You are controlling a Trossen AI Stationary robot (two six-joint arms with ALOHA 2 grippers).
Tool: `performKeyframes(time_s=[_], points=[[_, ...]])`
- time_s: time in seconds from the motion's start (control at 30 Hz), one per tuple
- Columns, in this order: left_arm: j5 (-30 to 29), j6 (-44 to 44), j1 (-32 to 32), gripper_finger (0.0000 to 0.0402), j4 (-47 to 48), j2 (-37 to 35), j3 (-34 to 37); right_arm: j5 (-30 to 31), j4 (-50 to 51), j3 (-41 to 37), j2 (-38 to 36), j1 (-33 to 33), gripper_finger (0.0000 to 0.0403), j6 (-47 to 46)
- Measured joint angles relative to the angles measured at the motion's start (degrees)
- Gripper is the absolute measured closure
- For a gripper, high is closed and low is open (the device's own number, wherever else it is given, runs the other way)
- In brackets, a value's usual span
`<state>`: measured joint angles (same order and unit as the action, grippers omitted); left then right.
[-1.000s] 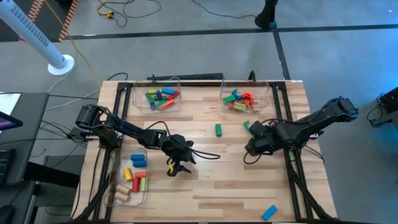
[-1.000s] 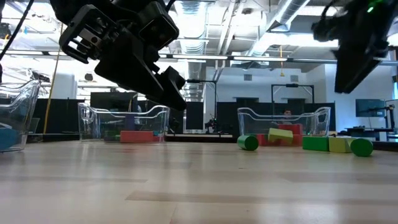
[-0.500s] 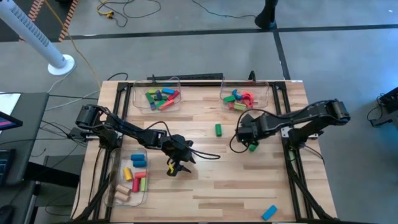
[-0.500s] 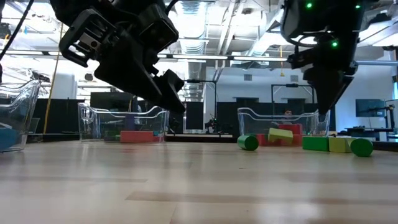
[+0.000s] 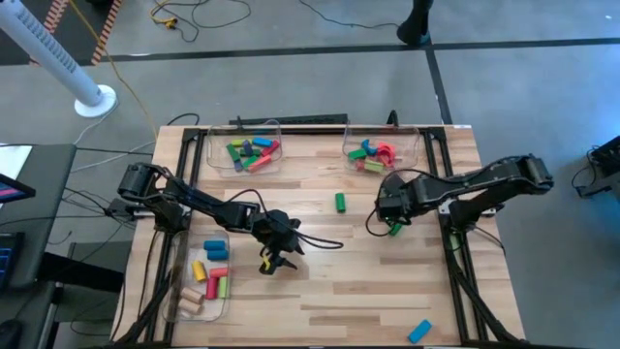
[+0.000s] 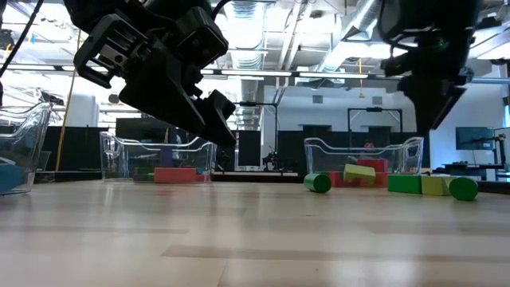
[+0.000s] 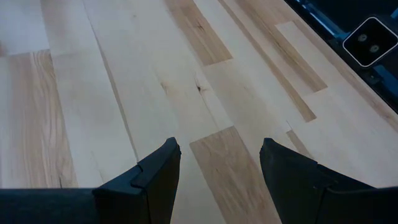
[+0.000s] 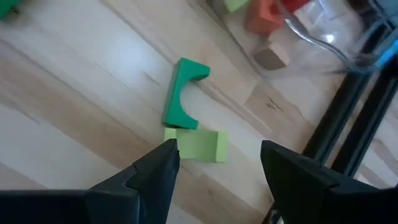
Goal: Sort blocks by size
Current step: Put the blue rectangular block into the top left transparent bin
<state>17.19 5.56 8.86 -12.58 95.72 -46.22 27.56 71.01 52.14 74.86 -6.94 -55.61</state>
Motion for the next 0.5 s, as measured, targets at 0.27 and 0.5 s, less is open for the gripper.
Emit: performKeyframes(time_s=[0.27,0.5], points=[[0.0,0.2,0.0,0.0189,0.0,0.0,0.0,-0.8,0.8,0.0,-1.7,-4.3,0.0143,-5.3],[0.0,0.0,0.0,0.0189,-0.1,0.0,0.0,-2.0,-1.2,-2.4,-1.7,-7.8,0.0143,-5.4]])
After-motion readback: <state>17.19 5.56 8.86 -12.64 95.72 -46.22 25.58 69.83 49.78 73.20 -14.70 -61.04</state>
